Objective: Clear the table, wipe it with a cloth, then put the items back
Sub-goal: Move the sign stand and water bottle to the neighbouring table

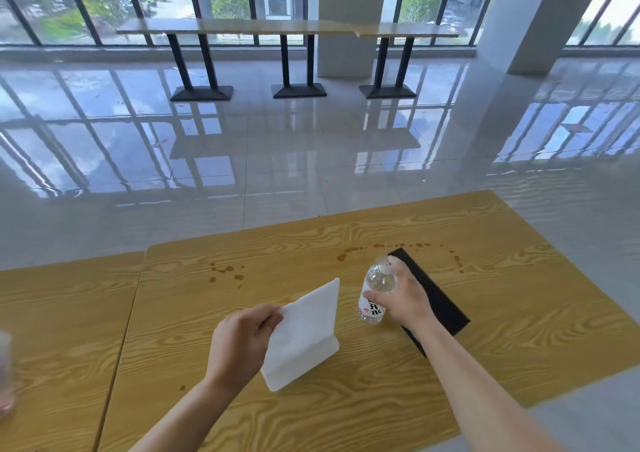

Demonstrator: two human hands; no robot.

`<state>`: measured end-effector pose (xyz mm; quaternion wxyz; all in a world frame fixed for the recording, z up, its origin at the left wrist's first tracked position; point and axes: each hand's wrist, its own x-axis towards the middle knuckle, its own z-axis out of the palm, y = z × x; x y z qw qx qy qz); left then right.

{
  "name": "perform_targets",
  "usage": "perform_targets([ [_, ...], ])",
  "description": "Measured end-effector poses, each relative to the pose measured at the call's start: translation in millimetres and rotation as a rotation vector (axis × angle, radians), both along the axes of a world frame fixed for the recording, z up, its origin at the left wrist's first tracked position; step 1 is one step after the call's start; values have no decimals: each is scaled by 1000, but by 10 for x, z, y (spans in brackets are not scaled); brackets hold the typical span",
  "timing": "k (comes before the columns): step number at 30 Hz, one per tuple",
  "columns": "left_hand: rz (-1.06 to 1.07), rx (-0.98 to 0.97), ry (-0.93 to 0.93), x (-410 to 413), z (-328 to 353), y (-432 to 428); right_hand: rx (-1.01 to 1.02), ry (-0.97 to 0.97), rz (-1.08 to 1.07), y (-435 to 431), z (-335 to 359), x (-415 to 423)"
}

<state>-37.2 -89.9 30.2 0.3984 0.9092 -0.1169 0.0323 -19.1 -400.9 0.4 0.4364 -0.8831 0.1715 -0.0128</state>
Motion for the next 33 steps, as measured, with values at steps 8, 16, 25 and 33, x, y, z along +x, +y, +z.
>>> perform_targets([
  [8,86,-38,-14,113,51,245,-158,-20,-65,116,-9,67],
  [16,149,-22,-28,243,117,499,-185,-28,11,354,71,90],
  [25,240,-30,-67,345,208,1033,-247,-61,187,1008,310,429],
  [33,409,6,-107,472,337,1842,-246,-52,338,1935,409,851],
])
